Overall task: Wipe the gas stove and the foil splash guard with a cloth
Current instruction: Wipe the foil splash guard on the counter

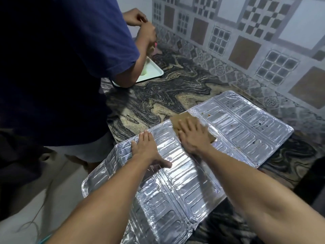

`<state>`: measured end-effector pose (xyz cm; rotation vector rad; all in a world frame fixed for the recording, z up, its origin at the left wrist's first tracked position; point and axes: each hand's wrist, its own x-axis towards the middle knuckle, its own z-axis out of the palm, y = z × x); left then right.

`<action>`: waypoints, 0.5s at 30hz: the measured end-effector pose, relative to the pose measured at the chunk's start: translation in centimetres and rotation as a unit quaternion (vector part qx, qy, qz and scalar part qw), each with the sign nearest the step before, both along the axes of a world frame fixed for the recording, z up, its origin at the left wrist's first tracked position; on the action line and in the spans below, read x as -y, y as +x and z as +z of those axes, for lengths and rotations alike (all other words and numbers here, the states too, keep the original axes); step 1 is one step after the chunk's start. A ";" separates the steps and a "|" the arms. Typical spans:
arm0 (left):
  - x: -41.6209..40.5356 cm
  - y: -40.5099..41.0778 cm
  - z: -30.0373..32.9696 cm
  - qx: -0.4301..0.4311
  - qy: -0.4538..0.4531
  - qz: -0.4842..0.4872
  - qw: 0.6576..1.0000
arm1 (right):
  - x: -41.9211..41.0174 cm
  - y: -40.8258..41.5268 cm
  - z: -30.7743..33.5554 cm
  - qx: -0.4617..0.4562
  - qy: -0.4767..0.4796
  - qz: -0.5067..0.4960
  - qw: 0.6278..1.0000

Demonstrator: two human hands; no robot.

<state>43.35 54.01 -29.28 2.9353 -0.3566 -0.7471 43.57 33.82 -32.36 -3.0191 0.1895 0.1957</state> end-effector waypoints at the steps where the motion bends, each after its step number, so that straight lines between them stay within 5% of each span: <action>1: 0.0 0.0 0.0 0.001 -0.002 0.004 1.000 | -1.4 -0.4 0.0 0.009 0.001 0.042 0.999; 5: 0.2 0.1 0.2 0.001 -0.002 0.006 1.000 | -3.1 -3.0 0.1 0.015 0.002 0.075 0.997; 11: 0.1 0.2 0.2 0.006 0.003 -0.007 1.000 | 1.2 -6.7 0.0 0.026 0.027 -0.165 0.986; 15: 0.4 0.2 0.6 -0.002 0.017 -0.008 1.000 | -1.7 -8.2 0.4 0.024 0.049 -0.207 0.977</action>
